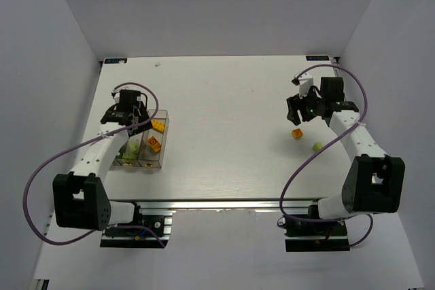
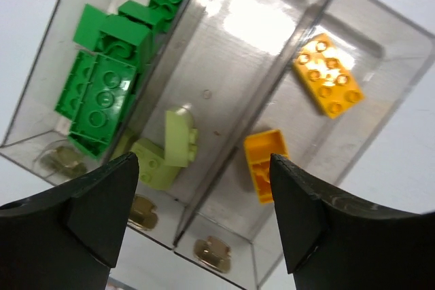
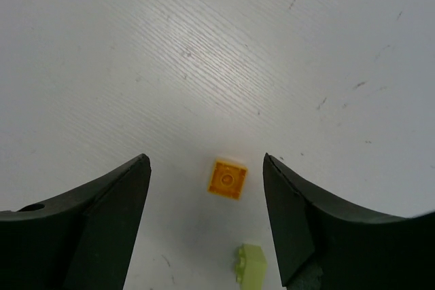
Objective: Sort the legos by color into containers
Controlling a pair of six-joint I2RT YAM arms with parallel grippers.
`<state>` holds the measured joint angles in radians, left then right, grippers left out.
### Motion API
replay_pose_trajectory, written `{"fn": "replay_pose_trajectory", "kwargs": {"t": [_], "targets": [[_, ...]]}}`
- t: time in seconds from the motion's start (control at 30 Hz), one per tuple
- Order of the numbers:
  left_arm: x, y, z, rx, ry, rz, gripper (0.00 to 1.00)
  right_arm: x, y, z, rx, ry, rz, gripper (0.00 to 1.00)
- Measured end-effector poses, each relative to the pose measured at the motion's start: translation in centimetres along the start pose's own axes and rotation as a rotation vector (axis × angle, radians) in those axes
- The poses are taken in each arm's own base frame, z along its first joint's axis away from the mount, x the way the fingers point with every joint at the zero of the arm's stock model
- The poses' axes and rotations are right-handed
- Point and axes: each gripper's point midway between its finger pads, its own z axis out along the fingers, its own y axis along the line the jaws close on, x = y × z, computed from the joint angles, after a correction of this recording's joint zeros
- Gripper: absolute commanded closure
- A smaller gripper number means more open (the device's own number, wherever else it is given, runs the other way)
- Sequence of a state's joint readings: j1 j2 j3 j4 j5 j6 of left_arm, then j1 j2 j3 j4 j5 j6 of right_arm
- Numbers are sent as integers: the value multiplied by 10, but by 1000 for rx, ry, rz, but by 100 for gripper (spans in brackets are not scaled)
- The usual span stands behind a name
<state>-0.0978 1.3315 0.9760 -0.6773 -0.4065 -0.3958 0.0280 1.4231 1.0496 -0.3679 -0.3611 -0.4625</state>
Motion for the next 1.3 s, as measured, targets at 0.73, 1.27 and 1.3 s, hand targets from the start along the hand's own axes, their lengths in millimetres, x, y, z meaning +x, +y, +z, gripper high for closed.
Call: {"fn": "replay_pose_trajectory", "kwargs": {"t": [0.73,1.27,1.3], "targets": [[-52,-61,-79,497,-233,-245,11,142,-43,-37,160,557,32,44],[-53,-62,-89,537,-251,-278,11,161,-33,-15,36,611,86,100],[-55,-62,-92,542,-258,-284,11,156,-32,-14,22,594,83,100]]}}
